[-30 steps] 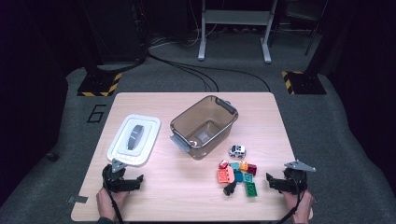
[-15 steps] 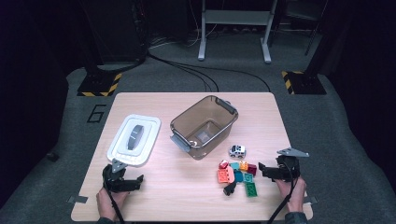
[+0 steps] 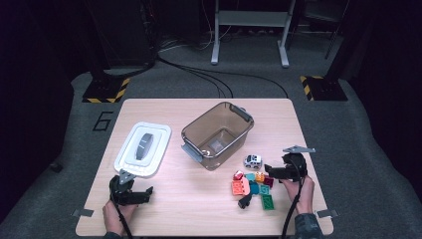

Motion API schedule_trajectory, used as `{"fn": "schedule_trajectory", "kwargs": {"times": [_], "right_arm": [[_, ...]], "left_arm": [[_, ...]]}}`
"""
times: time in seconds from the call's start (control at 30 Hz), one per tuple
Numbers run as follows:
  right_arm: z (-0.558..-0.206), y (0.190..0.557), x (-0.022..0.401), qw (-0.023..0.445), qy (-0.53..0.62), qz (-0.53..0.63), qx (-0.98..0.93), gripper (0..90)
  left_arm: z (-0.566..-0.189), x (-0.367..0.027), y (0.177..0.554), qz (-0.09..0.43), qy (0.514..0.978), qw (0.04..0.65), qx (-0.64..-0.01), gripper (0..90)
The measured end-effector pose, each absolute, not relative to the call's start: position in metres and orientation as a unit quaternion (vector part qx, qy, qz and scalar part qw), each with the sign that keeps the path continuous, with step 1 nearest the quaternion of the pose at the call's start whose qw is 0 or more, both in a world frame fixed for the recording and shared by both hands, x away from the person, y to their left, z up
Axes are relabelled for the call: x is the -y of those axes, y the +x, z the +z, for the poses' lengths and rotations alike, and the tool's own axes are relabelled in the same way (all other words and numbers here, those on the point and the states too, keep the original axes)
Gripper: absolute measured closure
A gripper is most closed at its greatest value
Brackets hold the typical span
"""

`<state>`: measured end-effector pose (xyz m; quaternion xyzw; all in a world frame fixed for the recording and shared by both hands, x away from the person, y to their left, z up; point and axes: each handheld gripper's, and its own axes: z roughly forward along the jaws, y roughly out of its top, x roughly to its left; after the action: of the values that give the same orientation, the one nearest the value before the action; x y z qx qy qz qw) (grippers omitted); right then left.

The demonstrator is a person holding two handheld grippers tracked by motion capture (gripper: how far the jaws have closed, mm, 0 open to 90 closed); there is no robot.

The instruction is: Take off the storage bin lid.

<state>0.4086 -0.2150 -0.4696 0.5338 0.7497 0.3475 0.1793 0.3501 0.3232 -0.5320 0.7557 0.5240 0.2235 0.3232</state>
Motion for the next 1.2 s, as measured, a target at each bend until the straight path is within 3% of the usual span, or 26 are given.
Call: {"fn": "schedule_trajectory", "kwargs": {"times": [0.33, 0.8, 1.2], "right_arm": [[-0.472, 0.436, 0.193, 0.151, 0.539, 0.340, -0.756, 6.4], [-0.485, 0.472, 0.153, 0.131, 0.589, 0.299, -0.739, 15.5], [-0.494, 0.472, 0.150, 0.127, 0.591, 0.257, -0.754, 25.9]], "left_arm": [[-0.532, -0.323, 0.350, 0.226, 0.754, 0.325, -0.524, 0.0], [-0.532, -0.323, 0.350, 0.225, 0.756, 0.325, -0.521, 0.0], [-0.532, -0.323, 0.350, 0.225, 0.756, 0.326, -0.521, 0.0]]}}
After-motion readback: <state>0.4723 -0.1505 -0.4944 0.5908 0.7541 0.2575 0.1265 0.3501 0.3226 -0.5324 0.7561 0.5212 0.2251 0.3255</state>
